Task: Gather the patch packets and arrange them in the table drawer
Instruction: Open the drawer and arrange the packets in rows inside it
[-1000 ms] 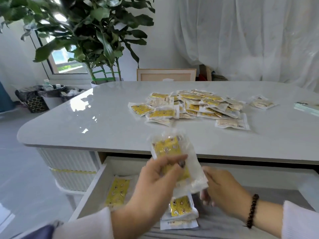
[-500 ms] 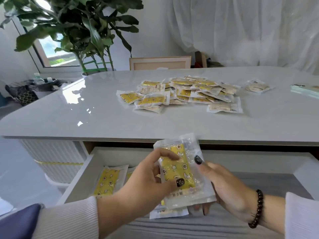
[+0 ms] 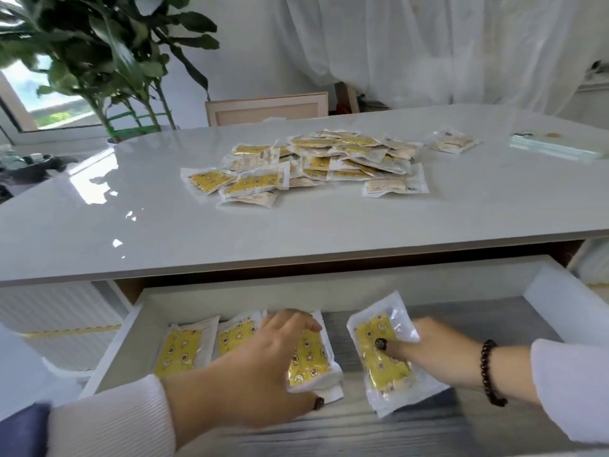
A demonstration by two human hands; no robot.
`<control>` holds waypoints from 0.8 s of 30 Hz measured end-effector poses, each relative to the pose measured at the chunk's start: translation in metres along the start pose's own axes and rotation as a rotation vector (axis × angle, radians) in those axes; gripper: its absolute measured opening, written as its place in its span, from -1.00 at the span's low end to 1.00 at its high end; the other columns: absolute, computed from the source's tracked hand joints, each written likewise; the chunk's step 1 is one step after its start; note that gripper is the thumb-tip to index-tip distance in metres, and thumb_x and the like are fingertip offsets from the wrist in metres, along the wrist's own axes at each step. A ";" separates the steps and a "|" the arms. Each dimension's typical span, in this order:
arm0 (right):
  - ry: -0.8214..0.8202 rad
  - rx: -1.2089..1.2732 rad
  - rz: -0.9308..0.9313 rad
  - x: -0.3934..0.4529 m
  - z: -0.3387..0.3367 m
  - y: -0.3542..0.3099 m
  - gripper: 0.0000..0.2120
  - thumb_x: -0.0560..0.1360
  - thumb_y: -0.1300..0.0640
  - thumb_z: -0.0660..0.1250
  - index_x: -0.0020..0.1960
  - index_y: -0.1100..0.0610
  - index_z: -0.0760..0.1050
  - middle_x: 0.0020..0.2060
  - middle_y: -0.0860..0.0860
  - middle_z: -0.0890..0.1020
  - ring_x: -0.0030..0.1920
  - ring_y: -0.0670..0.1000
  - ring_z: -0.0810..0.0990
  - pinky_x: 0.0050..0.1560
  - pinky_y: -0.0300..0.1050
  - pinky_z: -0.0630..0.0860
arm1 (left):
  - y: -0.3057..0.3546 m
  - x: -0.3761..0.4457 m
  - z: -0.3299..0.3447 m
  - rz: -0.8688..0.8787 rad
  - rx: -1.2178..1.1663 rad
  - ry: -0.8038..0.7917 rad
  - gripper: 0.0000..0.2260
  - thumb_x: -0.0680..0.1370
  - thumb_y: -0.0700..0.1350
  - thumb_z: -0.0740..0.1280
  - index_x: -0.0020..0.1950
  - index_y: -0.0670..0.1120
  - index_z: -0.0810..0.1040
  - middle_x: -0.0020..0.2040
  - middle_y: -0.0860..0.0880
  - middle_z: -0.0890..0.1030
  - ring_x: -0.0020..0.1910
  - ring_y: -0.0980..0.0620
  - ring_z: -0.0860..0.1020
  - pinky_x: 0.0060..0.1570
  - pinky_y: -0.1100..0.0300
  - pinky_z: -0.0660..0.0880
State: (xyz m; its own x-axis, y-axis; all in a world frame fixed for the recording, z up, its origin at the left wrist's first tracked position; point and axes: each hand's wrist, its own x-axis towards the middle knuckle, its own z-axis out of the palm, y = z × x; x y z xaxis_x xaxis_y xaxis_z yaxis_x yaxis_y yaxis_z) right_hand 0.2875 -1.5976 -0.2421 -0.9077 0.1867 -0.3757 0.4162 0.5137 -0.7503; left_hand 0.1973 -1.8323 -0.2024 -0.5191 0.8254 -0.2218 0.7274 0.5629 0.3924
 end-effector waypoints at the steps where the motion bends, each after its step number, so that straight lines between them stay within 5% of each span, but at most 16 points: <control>1: -0.008 0.016 0.030 0.004 0.003 0.002 -0.81 0.54 0.02 0.30 -0.05 0.11 0.63 -0.16 -0.04 0.71 -0.14 -0.10 0.68 -0.07 -0.26 0.59 | -0.003 0.003 0.003 0.017 0.083 -0.028 -0.21 0.41 0.27 0.36 0.50 0.17 0.01 0.46 0.20 0.08 0.46 0.18 0.07 0.43 0.25 0.08; 5: 0.023 0.002 0.024 0.014 0.010 0.001 -0.77 0.55 0.03 0.28 -0.04 0.16 0.62 -0.15 -0.01 0.71 -0.11 -0.02 0.68 -0.05 -0.20 0.59 | -0.009 0.015 0.015 0.032 0.337 -0.126 -0.03 0.38 0.42 0.28 0.56 0.06 -0.19 0.54 0.12 -0.09 0.53 0.05 -0.11 0.49 0.05 -0.11; 8: 0.043 -0.076 -0.034 0.020 0.015 -0.003 -0.72 0.56 0.00 0.24 0.06 0.19 0.56 -0.03 0.09 0.69 0.01 0.11 0.64 0.09 0.00 0.54 | -0.015 0.023 0.020 0.037 0.472 -0.163 -0.11 0.48 0.36 0.18 0.56 -0.01 -0.24 0.58 0.00 -0.14 0.56 -0.02 -0.13 0.52 -0.04 -0.14; 11: 0.040 -0.197 -0.028 0.026 0.020 -0.006 -0.64 0.50 -0.14 0.22 0.05 0.15 0.49 -0.09 0.10 0.68 -0.10 0.10 0.65 -0.04 0.03 0.58 | -0.017 0.028 0.022 0.073 0.577 -0.203 -0.24 0.56 0.29 0.08 0.56 -0.01 -0.24 0.59 -0.06 -0.20 0.56 -0.03 -0.20 0.51 -0.13 -0.19; 13: 0.034 -0.301 -0.015 0.032 0.021 -0.003 -0.52 0.43 -0.28 0.18 0.06 0.11 0.46 -0.19 0.01 0.66 -0.26 0.01 0.63 -0.19 -0.08 0.60 | -0.017 0.029 0.022 0.100 0.629 -0.211 -0.29 0.59 0.26 0.04 0.57 -0.02 -0.22 0.59 -0.08 -0.19 0.56 -0.04 -0.20 0.51 -0.12 -0.19; 15: 0.031 -0.362 -0.021 0.037 0.021 -0.001 -0.48 0.40 -0.34 0.14 0.09 0.06 0.44 -0.16 -0.06 0.64 -0.22 -0.07 0.64 -0.13 -0.06 0.63 | -0.015 0.030 0.022 0.123 0.676 -0.217 -0.33 0.61 0.23 0.03 0.57 -0.04 -0.20 0.59 -0.11 -0.17 0.56 -0.06 -0.17 0.51 -0.09 -0.16; 24: 0.094 -0.372 -0.002 0.028 0.002 -0.013 -0.57 0.50 -0.21 0.23 0.16 0.09 0.29 -0.19 -0.01 0.58 -0.37 -0.08 0.51 -0.46 -0.28 0.41 | -0.021 0.029 0.022 0.186 0.794 -0.227 -0.39 0.66 0.10 -0.03 0.56 -0.11 -0.25 0.58 -0.14 -0.22 0.56 -0.10 -0.21 0.51 -0.11 -0.16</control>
State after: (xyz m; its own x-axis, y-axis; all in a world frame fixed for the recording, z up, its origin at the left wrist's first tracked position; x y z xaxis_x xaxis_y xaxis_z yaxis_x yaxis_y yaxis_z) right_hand 0.2563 -1.6009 -0.2439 -0.9168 0.2525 -0.3094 0.3822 0.7796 -0.4961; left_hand 0.1769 -1.8194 -0.2366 -0.3189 0.8480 -0.4233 0.9355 0.2097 -0.2845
